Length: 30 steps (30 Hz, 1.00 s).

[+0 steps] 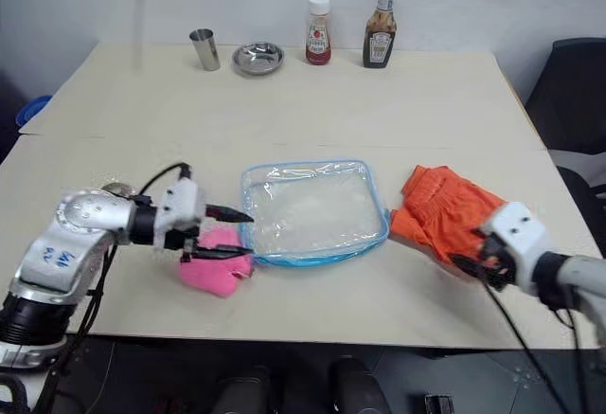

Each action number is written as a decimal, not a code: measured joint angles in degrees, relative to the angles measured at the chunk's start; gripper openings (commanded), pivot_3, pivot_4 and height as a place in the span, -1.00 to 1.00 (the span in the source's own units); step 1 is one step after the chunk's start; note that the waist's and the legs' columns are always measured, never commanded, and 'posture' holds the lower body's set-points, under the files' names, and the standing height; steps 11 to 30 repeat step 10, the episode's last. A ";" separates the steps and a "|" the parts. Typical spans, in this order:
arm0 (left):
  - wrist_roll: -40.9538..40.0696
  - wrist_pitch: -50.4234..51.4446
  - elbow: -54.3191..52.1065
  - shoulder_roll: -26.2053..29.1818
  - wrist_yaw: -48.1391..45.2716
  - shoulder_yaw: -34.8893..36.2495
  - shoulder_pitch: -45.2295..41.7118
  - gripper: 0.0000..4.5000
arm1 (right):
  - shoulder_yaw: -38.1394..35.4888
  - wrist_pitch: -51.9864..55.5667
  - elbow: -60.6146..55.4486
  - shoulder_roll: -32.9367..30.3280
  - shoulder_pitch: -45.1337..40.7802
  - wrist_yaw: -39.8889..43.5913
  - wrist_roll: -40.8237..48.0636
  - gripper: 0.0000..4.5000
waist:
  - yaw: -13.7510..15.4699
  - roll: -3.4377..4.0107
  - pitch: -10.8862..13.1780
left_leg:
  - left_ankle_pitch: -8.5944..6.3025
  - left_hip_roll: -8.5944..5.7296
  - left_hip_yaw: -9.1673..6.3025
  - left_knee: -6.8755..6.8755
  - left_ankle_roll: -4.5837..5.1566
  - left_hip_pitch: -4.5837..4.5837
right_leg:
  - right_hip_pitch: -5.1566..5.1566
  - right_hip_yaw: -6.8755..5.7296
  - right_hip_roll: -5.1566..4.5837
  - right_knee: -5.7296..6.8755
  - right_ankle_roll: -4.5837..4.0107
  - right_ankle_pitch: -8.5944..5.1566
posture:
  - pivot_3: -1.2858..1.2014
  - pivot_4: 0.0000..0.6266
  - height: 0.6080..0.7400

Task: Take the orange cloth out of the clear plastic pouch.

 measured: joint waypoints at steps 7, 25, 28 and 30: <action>-6.19 5.23 11.88 15.83 -9.18 14.45 2.17 0.16 | -16.46 4.15 22.26 -10.79 1.55 19.14 3.97 0.57 | -0.25 0.01 0.01 | -0.04 0.00 0.01 -0.25 0.14 0.25 | 0.08 0.01 0.01 -0.14 -0.03 -0.01 | 0.03 -0.52 1.00; -4.79 2.56 18.33 19.73 -12.20 16.71 3.76 0.16 | -17.59 0.83 29.95 -12.71 1.56 23.27 2.51 0.57 | -0.29 0.01 0.01 | -0.09 0.00 0.01 -0.25 0.24 0.28 | 0.14 0.00 -0.02 -0.21 -0.04 -0.02 | 0.03 -0.52 1.00; -4.79 2.56 18.33 19.73 -12.20 16.71 3.76 0.16 | -17.59 0.83 29.95 -12.71 1.56 23.27 2.51 0.57 | -0.29 0.01 0.01 | -0.09 0.00 0.01 -0.25 0.24 0.28 | 0.14 0.00 -0.02 -0.21 -0.04 -0.02 | 0.03 -0.52 1.00; -4.79 2.56 18.33 19.73 -12.20 16.71 3.76 0.16 | -17.59 0.83 29.95 -12.71 1.56 23.27 2.51 0.57 | -0.29 0.01 0.01 | -0.09 0.00 0.01 -0.25 0.24 0.28 | 0.14 0.00 -0.02 -0.21 -0.04 -0.02 | 0.03 -0.52 1.00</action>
